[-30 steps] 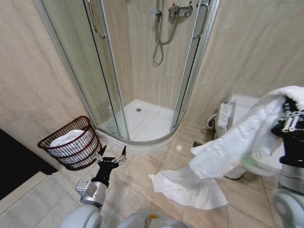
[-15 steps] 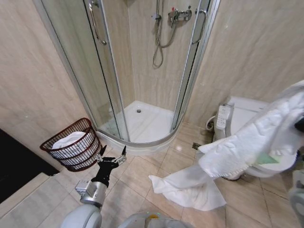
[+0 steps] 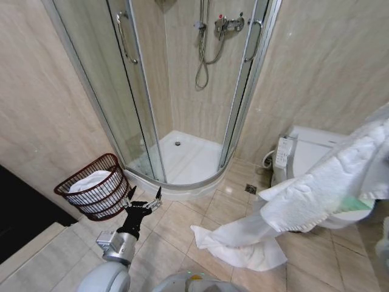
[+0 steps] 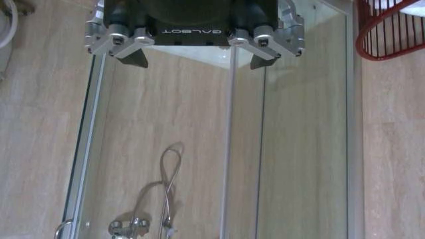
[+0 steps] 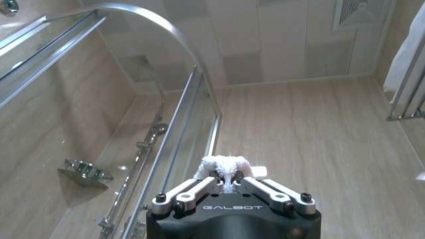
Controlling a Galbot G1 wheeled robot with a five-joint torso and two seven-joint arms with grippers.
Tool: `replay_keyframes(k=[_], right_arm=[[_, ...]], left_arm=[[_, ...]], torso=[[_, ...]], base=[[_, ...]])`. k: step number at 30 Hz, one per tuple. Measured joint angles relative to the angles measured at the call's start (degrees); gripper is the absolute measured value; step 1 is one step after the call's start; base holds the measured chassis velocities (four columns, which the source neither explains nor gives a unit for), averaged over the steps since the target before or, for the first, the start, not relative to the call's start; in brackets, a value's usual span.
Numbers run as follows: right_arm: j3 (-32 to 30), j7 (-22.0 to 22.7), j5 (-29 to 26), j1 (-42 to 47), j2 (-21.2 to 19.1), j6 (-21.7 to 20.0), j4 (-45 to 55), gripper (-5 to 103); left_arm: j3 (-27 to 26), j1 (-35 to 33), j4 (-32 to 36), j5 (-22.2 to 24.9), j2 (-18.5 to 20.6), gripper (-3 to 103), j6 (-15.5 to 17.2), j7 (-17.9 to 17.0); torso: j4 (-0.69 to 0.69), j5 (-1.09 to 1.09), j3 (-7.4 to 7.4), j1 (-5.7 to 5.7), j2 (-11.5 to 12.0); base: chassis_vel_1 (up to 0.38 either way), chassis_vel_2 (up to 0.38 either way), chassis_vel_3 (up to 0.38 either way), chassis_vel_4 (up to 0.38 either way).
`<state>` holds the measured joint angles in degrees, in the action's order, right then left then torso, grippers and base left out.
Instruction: Discard the used towel into the hamper.
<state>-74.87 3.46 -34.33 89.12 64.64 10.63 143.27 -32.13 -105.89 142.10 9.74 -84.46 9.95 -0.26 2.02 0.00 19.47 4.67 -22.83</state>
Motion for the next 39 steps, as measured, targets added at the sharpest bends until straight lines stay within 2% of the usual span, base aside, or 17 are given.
replay_keyframes(k=[7,17,29,39], right_arm=[[-0.63,0.01,-0.3,-0.69,0.09,0.26,-0.02,2],[-0.94,0.01,-1.01,-4.51,-3.7,-0.6,-0.02,2],[-0.39,0.21,-2.56,-4.37,-2.87,-0.6,-0.02,2],[3.27,-0.23,-0.64,-3.64,-0.39,-0.58,-0.03,2]], left_arm=[[0.0,0.0,0.0,0.0,0.0,100,0.0,0.0],[0.0,0.0,0.0,0.0,0.0,100,0.0,0.0],[0.0,0.0,0.0,0.0,0.0,100,0.0,0.0],[0.0,0.0,0.0,0.0,0.0,100,0.0,0.0]], torso=[[-0.01,0.0,1.0,0.62,-1.62],[0.0,0.0,2.4,1.6,-4.01],[0.0,0.0,4.03,2.61,-6.64],[0.0,-0.02,5.54,3.64,-9.21]], base=[[0.0,0.0,0.0,0.0],[0.0,0.0,0.0,0.0],[0.0,0.0,0.0,0.0],[0.0,0.0,0.0,0.0]])
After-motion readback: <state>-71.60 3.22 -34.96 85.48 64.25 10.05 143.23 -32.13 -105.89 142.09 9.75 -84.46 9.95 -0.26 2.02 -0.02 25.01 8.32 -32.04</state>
